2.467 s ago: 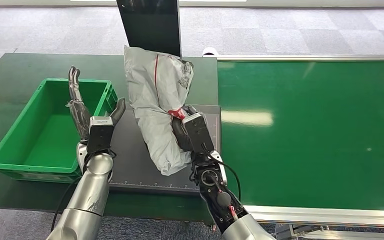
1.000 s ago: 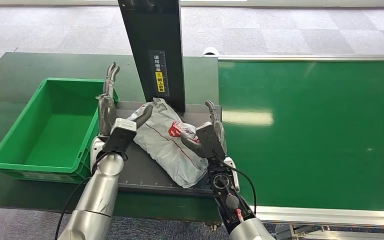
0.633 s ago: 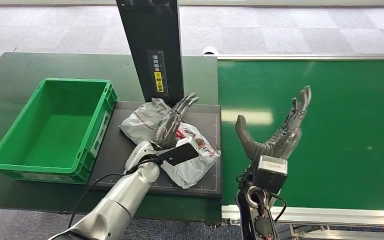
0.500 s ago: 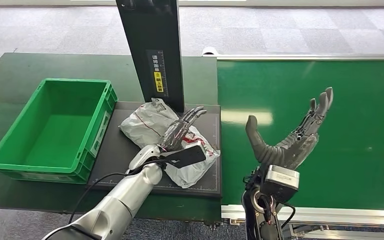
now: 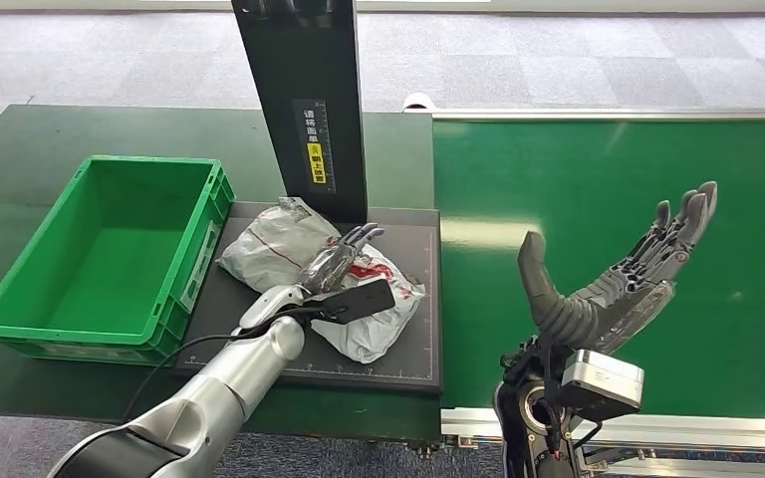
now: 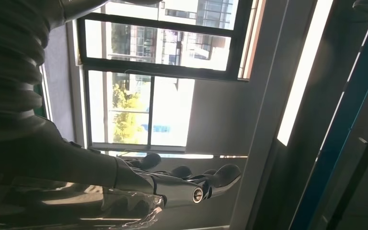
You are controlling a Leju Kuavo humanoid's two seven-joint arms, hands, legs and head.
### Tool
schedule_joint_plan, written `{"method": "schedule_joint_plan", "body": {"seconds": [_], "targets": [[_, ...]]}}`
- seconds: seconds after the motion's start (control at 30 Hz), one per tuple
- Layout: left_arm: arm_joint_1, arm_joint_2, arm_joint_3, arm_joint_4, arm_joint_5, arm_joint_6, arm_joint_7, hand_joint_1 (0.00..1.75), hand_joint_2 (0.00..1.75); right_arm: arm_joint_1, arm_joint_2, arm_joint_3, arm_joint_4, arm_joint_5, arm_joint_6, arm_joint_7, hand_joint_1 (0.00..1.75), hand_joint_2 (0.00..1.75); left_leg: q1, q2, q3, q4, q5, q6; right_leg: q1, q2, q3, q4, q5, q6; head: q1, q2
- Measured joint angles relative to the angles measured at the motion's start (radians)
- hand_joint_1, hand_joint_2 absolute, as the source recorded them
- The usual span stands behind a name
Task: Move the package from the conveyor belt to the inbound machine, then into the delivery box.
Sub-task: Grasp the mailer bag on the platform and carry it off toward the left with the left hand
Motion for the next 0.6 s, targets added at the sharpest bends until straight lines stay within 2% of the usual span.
{"method": "schedule_joint_plan", "body": {"seconds": [0.2, 0.4, 0.53, 0.6], "targets": [[-0.027, 0.038, -0.002, 0.01, -0.12, 0.047, 0.131, 0.02, 1.75, 0.014, -0.021, 0.019, -0.018, -0.02, -0.016, 0.0, 0.0, 1.75, 0.0, 0.0, 0.0, 0.0, 0.0, 0.0, 0.001, 0.0, 0.0, 0.0, 0.0, 0.0, 0.0, 0.0], [-0.035, 0.049, -0.009, 0.018, -0.149, 0.05, 0.157, 0.02, 1.75, 0.016, -0.031, 0.025, -0.024, -0.024, -0.016, 0.0, 0.0, 1.75, 0.0, 0.0, 0.0, 0.0, 0.0, 0.0, 0.0, 0.0, 0.0, 0.0, 0.0, 0.0, 0.0, 0.0], [-0.037, 0.054, -0.013, 0.021, -0.155, 0.049, 0.162, 1.74, 1.75, 0.018, -0.036, 0.028, -0.027, -0.025, -0.016, 0.0, 0.0, 1.75, 0.0, 0.0, 0.0, 0.0, 0.0, 0.0, 0.0, 0.0, 0.0, 0.0, 0.0, 0.0, 0.0, 0.0], [-0.037, 0.055, -0.02, 0.025, -0.172, 0.046, 0.177, 1.75, 1.75, 0.019, -0.038, 0.03, -0.027, -0.028, -0.016, 0.0, 0.0, 1.75, 0.0, 0.0, 0.0, 0.0, 0.0, 0.0, 0.0, 0.0, 0.0, 0.0, 0.0, 0.0, 0.0, 0.0]]}}
